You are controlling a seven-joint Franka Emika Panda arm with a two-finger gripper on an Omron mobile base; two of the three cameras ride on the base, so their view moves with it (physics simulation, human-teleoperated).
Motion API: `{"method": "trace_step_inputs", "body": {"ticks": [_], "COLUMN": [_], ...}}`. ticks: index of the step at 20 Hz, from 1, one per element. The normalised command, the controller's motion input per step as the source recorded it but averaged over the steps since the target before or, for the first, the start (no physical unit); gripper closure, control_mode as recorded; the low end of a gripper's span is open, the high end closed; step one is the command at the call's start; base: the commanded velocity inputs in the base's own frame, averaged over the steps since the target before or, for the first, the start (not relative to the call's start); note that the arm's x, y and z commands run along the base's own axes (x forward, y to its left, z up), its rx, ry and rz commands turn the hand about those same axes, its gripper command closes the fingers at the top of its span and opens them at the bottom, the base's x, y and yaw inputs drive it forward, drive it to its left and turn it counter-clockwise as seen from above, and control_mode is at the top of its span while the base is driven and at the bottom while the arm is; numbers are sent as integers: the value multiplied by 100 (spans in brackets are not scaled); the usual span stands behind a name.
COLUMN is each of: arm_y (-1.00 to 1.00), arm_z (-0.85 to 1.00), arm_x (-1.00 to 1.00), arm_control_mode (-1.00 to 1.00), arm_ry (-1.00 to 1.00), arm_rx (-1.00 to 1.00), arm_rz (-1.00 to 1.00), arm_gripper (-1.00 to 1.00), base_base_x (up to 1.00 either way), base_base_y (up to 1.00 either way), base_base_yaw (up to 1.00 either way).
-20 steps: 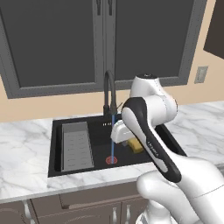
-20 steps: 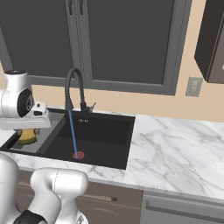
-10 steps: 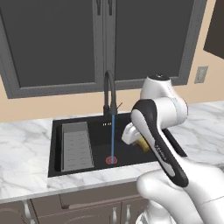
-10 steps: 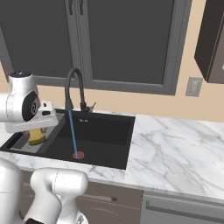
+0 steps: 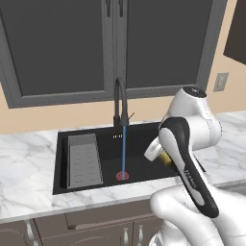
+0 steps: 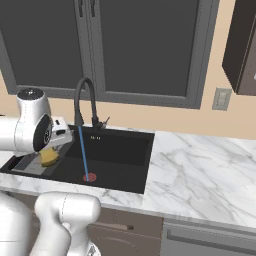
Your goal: Soak the sponge with water for a few seconds and then drop it inside the sink.
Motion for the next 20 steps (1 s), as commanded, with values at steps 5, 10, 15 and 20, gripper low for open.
{"method": "trace_step_inputs", "body": {"ticks": [5, 10, 15, 20], "arm_y": [-25, -33, -28, -17], "arm_z": [0, 0, -25, -30], "arm_x": [15, 26, 37, 40], "arm_control_mode": [-100, -100, -100, -100], "arm_ry": [-6, 0, 0, -7], "arm_rx": [26, 26, 14, 3], "arm_rz": [7, 6, 8, 9], "arm_gripper": [100, 100, 100, 100], "base_base_x": [0, 0, 0, 0], "base_base_y": [0, 0, 0, 0], "base_base_yaw": [0, 0, 0, 0]}}
